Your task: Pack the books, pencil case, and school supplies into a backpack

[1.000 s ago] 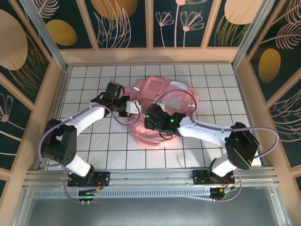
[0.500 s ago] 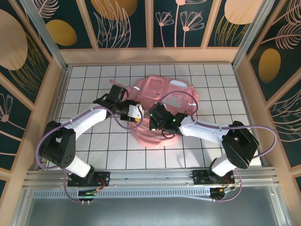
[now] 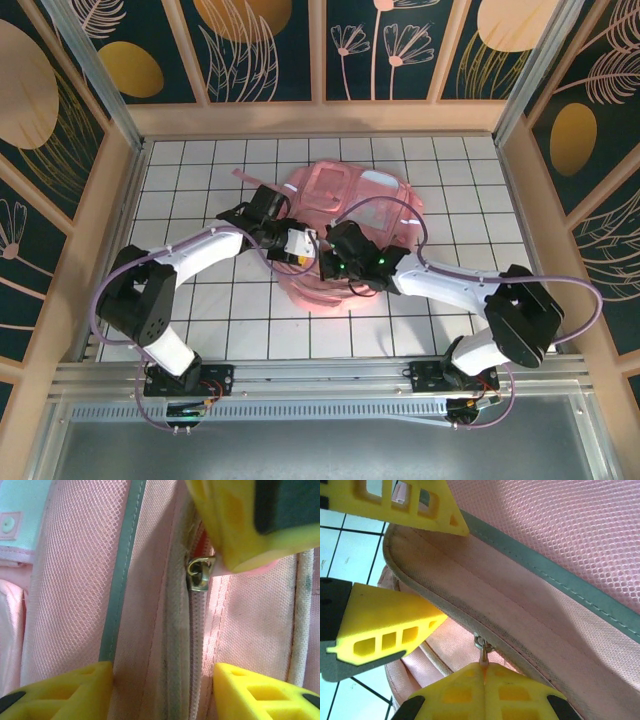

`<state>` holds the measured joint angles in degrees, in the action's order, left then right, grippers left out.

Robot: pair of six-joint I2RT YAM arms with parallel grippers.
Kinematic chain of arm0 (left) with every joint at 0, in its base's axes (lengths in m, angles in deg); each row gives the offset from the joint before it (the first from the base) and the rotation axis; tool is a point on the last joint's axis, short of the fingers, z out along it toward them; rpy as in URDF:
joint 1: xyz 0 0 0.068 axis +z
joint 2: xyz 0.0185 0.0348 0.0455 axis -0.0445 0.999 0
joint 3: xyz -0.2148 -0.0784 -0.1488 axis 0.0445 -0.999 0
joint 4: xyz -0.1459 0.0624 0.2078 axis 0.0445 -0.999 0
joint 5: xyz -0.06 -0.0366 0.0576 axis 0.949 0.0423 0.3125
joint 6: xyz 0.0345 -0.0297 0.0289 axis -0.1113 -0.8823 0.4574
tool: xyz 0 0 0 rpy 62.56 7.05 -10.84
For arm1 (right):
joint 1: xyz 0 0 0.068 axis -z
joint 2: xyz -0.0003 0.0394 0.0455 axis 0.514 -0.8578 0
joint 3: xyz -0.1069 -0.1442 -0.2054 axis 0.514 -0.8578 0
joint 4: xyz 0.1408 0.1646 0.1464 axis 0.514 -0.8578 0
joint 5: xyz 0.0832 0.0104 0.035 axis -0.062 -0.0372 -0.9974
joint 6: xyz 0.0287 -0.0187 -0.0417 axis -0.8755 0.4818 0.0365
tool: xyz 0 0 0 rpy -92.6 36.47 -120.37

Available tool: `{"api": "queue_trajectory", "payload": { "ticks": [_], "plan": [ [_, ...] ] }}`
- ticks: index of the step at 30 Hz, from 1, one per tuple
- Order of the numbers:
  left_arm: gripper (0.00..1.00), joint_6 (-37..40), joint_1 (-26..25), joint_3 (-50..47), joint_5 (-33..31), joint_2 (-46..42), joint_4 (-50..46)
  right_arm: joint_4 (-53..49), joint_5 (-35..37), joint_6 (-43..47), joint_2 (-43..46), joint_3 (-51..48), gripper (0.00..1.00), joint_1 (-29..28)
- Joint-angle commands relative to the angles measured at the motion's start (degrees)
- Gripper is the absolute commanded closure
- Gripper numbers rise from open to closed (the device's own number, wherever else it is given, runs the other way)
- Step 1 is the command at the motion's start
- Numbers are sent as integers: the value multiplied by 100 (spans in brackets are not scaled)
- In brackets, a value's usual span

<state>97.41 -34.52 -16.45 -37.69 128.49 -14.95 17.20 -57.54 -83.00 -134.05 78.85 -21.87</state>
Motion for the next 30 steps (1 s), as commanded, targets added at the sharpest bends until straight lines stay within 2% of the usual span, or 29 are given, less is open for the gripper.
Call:
{"api": "queue_trajectory", "payload": {
  "ticks": [1, 2, 4, 5, 6, 13, 22, 23, 25, 27, 28, 30],
  "plan": [
    [52, -339, -16, 28, -276, 201, 538, 314, -91, 65, 221, -163, 100, 84],
    [58, -406, -20, 36, -258, 224, 573, 356, -92, 53, 242, -198, 100, 77],
    [77, -460, -20, 71, -235, 250, 558, 352, -92, 22, 263, -215, 100, 76],
    [91, -500, -20, 104, -230, 250, 541, 278, -63, -16, 256, -192, 100, 90],
    [100, -517, -16, 128, -235, 226, 510, 107, 99, -89, 226, -142, 100, 94],
    [100, -420, -2, 224, -493, -93, 269, -1012, 1199, -583, 388, -203, 100, 341],
    [100, -649, 377, 234, -75, -300, 284, -983, 1078, -517, 1529, -1163, 100, 1272],
    [100, -715, 413, 222, -36, -320, 310, -907, 863, -402, 1618, -1230, 100, 1355],
    [100, -745, 428, 289, 99, -323, 190, -388, -44, 168, 1787, -1369, 100, 1377],
    [100, -771, 424, 430, 420, -271, -74, 205, -1768, 719, 1812, -1331, 79, 1309],
    [100, -796, 419, 482, 572, -245, -177, 379, -2243, 811, 1765, -1222, 71, 1223],
    [100, -1024, 420, 566, 960, -193, -303, 666, -2683, 814, 1586, -958, 62, 914]
  ]
}}
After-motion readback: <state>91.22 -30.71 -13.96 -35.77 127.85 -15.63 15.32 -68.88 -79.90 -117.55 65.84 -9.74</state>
